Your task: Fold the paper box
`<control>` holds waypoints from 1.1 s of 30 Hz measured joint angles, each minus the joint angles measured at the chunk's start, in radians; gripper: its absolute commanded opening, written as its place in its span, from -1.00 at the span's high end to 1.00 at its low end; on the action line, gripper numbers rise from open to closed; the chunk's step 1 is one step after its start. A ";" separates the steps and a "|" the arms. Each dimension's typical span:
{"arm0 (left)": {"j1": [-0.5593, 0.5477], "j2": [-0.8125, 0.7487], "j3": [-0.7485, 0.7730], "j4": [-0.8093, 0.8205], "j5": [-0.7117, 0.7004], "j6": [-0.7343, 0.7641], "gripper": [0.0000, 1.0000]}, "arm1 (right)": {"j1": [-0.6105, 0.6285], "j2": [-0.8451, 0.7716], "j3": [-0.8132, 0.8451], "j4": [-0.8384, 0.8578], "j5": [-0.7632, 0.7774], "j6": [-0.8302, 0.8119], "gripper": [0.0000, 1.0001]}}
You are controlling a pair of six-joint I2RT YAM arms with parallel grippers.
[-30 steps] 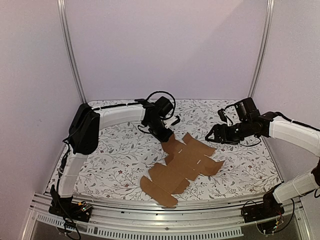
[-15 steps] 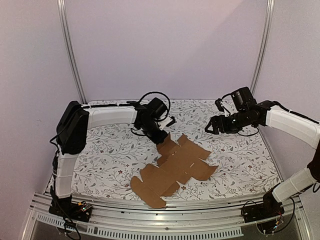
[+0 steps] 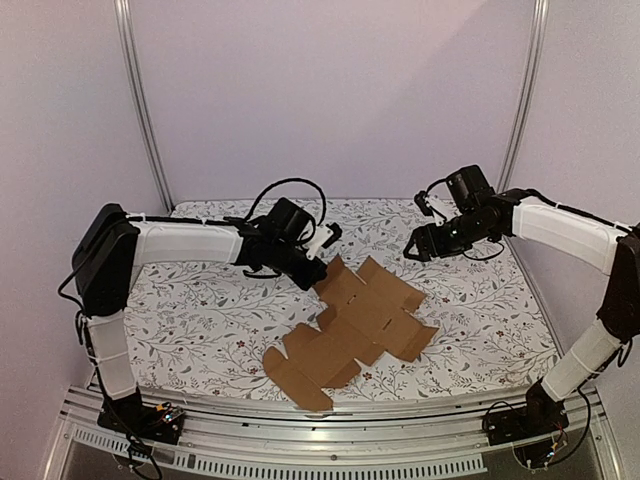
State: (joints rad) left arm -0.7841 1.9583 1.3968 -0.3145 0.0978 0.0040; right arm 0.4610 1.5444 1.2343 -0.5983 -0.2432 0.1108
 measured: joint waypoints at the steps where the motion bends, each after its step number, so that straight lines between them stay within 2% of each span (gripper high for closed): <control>1: 0.000 -0.011 -0.020 0.024 0.003 0.000 1.00 | 0.001 0.016 0.011 -0.004 -0.003 -0.005 -0.36; 12: 0.000 -0.128 -0.262 0.294 0.028 0.000 1.00 | 0.003 0.172 0.077 -0.045 -0.016 -0.054 -0.15; 16: 0.000 -0.177 -0.336 0.385 0.037 0.000 1.00 | 0.003 0.218 0.108 -0.052 -0.036 -0.065 0.00; 33: 0.000 -0.199 -0.385 0.484 0.043 0.003 1.00 | 0.003 0.260 0.129 -0.079 -0.176 -0.084 0.47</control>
State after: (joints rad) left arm -0.7841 1.7596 1.0115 0.1699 0.1406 0.0071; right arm 0.4641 1.8042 1.3636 -0.6773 -0.4191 0.0269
